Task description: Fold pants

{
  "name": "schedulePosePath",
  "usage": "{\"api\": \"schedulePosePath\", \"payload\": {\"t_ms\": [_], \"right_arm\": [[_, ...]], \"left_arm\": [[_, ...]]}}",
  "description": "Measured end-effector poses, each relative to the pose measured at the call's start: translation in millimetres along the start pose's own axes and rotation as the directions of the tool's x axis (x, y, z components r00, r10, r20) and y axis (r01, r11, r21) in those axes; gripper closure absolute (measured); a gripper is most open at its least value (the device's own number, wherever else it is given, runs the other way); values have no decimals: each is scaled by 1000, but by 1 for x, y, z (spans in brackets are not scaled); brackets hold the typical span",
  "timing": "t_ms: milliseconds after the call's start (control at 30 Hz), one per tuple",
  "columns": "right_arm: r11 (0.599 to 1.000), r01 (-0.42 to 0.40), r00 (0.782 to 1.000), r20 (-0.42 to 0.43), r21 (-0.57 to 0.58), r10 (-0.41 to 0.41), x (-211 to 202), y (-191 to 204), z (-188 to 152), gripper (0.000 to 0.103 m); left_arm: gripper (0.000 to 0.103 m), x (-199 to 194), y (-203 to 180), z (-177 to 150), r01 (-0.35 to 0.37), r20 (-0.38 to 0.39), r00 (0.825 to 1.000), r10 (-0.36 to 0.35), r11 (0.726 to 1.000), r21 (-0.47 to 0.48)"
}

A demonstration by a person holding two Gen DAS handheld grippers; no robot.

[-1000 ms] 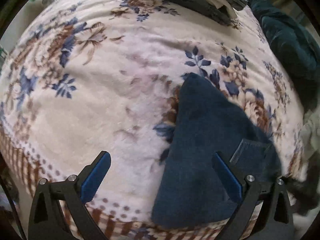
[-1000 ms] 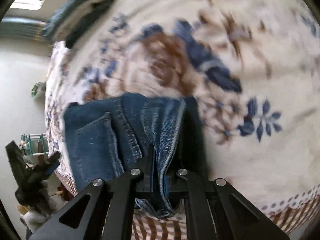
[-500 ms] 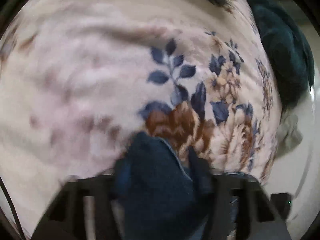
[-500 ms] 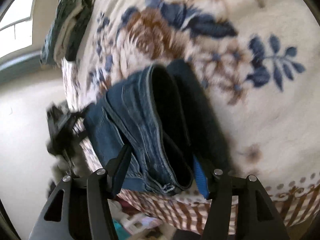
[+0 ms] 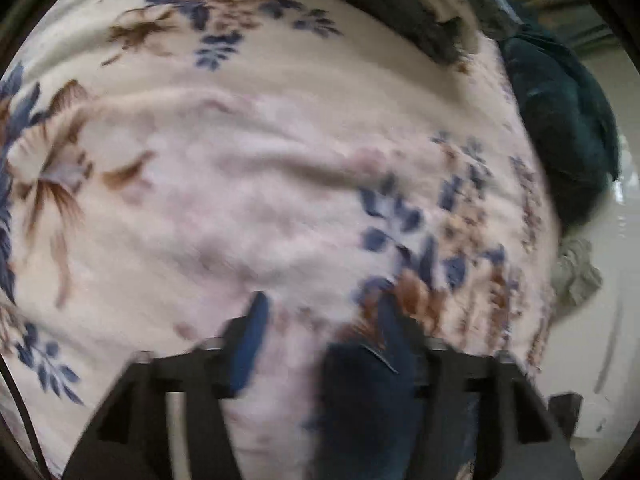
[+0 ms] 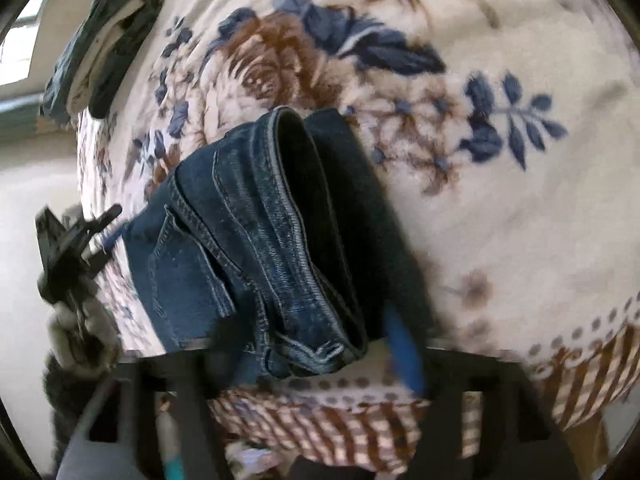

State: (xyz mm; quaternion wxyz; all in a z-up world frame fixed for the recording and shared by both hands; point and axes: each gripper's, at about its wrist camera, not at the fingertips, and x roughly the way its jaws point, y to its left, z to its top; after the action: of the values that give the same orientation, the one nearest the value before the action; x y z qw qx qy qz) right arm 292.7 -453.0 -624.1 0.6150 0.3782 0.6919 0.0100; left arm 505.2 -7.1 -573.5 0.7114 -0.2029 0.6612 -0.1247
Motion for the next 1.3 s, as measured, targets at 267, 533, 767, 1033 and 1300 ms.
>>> {"api": "schedulePosePath", "payload": {"t_ms": [267,533,767,1033,1300], "right_arm": [[999,30,999,40,-16,-30,-2,10,-14,75],[995,102,995,-19,15,-101,14,-13,-6,75],[994,105,993,-56,-18,-106,10,-19,4,28],[993,74,995,69,-92,-67,-41,3,5,24],[999,-35,999,8,-35,35,2,28,75,58]], "left_arm": [[32,25,-27,-41,44,-67,997,-43,999,21],[63,52,-47,-35,22,-29,999,-19,993,115],[74,59,-50,-15,-176,43,984,171,954,242],[39,9,-24,-27,-32,76,997,33,999,-13],[39,14,-33,-64,-33,28,999,33,999,-1]]}}
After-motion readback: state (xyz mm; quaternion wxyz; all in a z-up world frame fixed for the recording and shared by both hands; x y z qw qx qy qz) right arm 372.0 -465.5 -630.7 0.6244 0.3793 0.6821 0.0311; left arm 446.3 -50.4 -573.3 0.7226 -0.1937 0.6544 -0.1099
